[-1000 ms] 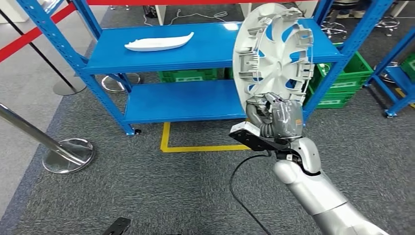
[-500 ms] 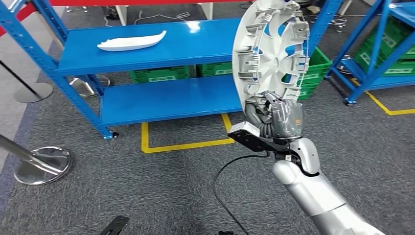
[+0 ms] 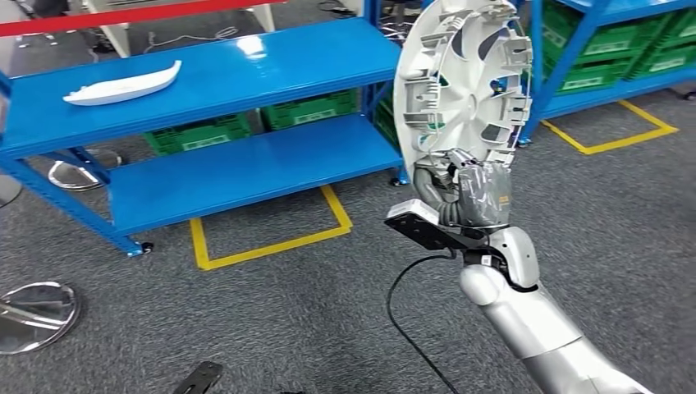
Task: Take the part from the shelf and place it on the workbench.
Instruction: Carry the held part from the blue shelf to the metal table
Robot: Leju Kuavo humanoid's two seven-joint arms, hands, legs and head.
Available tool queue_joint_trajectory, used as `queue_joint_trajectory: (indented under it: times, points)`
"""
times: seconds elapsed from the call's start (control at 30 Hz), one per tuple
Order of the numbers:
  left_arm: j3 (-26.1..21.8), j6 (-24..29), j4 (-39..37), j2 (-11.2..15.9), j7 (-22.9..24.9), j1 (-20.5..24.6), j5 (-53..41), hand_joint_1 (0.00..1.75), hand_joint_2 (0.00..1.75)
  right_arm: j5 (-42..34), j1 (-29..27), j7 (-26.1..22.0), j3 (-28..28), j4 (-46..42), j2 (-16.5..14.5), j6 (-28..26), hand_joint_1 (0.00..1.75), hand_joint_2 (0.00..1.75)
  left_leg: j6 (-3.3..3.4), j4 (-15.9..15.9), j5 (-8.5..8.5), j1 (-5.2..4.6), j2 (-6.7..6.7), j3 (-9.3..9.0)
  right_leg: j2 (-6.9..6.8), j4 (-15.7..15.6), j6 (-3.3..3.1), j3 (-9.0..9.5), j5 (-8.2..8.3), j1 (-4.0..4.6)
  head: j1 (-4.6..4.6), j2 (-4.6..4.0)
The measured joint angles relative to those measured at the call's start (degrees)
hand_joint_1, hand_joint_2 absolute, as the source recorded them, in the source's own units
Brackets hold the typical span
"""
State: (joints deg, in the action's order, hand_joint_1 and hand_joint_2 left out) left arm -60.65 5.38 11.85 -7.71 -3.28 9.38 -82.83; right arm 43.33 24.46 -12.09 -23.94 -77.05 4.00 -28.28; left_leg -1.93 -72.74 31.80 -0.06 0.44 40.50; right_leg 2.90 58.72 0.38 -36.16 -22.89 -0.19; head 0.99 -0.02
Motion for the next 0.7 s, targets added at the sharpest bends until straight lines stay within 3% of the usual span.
queue_joint_trajectory:
  times: [0.03, 0.1, 0.17, 0.2, 0.23, 0.27, 0.33, 0.4, 0.47, 0.5, 0.53, 0.6, 0.67, 0.7]
  points:
    - [0.0, 0.0, 0.0, 0.0, 0.0, 0.0, 0.0, 0.0, 1.75, 0.0, 0.0, 0.0, 0.0, 0.0, 0.0, 0.0, 1.75, 1.75, 0.12, 2.3, -1.79, 0.07, -0.41, -1.16, 0.82, 0.0, 0.15, -0.11, 0.16, -0.05, 0.01, 0.0]
    - [0.0, 0.1, 0.0, 0.0, 0.0, 0.1, 0.0, 0.0, 1.75, 0.0, 0.0, 0.0, 0.0, 0.0, 0.0, 0.0, 1.75, 1.75, 0.29, 9.4, -5.39, 0.53, -3.46, -4.7, 2.32, 0.2, 0.6, -0.46, 0.44, -0.08, -0.01, 0.0]
    - [0.0, 0.1, 0.0, 0.0, 0.0, 0.2, -0.1, 0.0, 1.75, 0.0, 0.2, 0.0, 0.1, -0.1, 0.0, 0.0, 1.75, 1.75, 0.42, 13.7, -6.34, 0.99, -6.18, -6.65, 3.64, 0.4, 1.24, -1.29, 0.87, -0.09, 0.03, 0.0]
    - [0.0, 0.1, 0.0, -0.1, 0.0, 0.2, -0.1, 0.0, 1.75, 0.0, 0.2, -0.1, 0.2, -0.1, 0.0, 0.0, 1.75, 1.75, 0.58, 14.4, -6.18, 1.03, -6.34, -6.79, 4.36, 0.4, 1.65, -1.72, 1.17, -0.14, 0.03, 0.0]
    - [0.0, 0.2, 0.0, -0.1, 0.0, 0.2, -0.1, 0.0, 1.75, 0.0, 0.1, -0.1, 0.3, -0.2, 0.0, 0.0, 1.75, 1.75, 0.84, 14.6, -6.17, 1.04, -5.62, -6.72, 4.98, 0.3, 2.04, -2.1, 1.48, -0.29, 0.04, 0.0]
    - [0.0, 0.2, 0.0, -0.1, 0.0, 0.2, -0.1, 0.0, 1.75, 0.0, 0.0, -0.1, 0.4, -0.2, 0.0, 0.0, 1.75, 1.75, 1.16, 14.6, -6.34, 1.04, -4.9, -6.65, 4.62, 0.3, 2.39, -2.45, 1.48, -0.28, 0.06, 0.0]
    - [0.1, 0.2, 0.0, -0.2, 0.0, 0.3, -0.2, 0.0, 1.75, 0.0, -0.1, -0.1, 0.5, -0.2, 0.0, 0.0, 1.75, 1.75, 1.84, 14.8, -6.64, 1.09, -3.4, -6.59, 1.6, 3.0, 2.95, -3.9, -0.38, -0.08, 0.5, 0.0]
    - [0.1, 0.1, 0.0, -0.2, 0.0, 0.2, -0.2, 0.0, 1.75, 0.0, -0.1, -0.1, 0.4, -0.2, 0.0, 0.0, 1.75, 1.75, 2.2, 14.8, -6.71, 0.91, -1.79, -6.54, -1.66, 10.2, 3.38, -6.86, -4.29, 0.0, 0.97, 0.0]
    - [0.1, 0.1, 0.0, -0.2, 0.0, 0.0, -0.2, 0.0, 1.75, 0.0, -0.1, -0.1, 0.4, -0.2, -0.1, 0.0, 1.75, 1.75, 2.28, 14.8, -6.7, 0.8, -0.07, -6.51, -2.45, 16.1, 3.61, -9.01, -6.46, -0.11, 1.01, 0.0]
    - [0.1, 0.2, 0.0, -0.1, 0.0, 0.0, -0.2, 0.0, 1.75, 0.0, -0.1, -0.1, 0.4, -0.2, -0.1, 0.0, 1.75, 1.75, 2.28, 14.8, -6.69, 0.79, 0.68, -6.51, -2.56, 16.1, 3.62, -8.65, -6.06, -0.14, 1.02, 0.0]
    - [0.1, 0.2, 0.0, -0.2, 0.0, 0.0, -0.2, 0.0, 1.75, 0.0, -0.1, -0.2, 0.4, -0.2, -0.1, 0.0, 1.75, 1.75, 2.26, 14.8, -6.68, 0.79, 1.35, -6.55, -2.74, 13.9, 3.59, -7.18, -4.8, -0.14, 1.02, 0.0]
    - [0.1, 0.2, 0.0, -0.2, 0.0, 0.1, -0.1, 0.0, 1.75, 0.1, -0.1, -0.2, 0.6, -0.2, -0.1, -0.1, 1.75, 1.75, 1.99, 14.7, -6.55, 0.61, 2.56, -6.67, -4.49, 6.2, 3.31, -2.53, -2.01, 0.13, 1.07, 0.0]
    - [0.1, 0.2, 0.0, -0.2, 0.0, 0.1, 0.0, 0.0, 1.75, 0.1, 0.0, -0.2, 0.6, -0.3, -0.1, -0.1, 1.75, 1.75, 1.5, 14.6, -6.46, 0.22, 3.65, -6.74, -5.85, 1.3, 2.44, 0.09, -0.97, 0.47, 0.99, 0.0]
    - [0.1, 0.2, 0.0, -0.2, 0.0, 0.1, 0.0, 0.0, 1.75, 0.2, 0.0, -0.2, 0.7, -0.3, -0.1, -0.1, 1.75, 1.75, 1.21, 14.7, -6.47, 0.05, 4.17, -6.75, -5.77, 0.8, 1.97, 0.18, -1.1, 0.66, 0.98, 0.0]
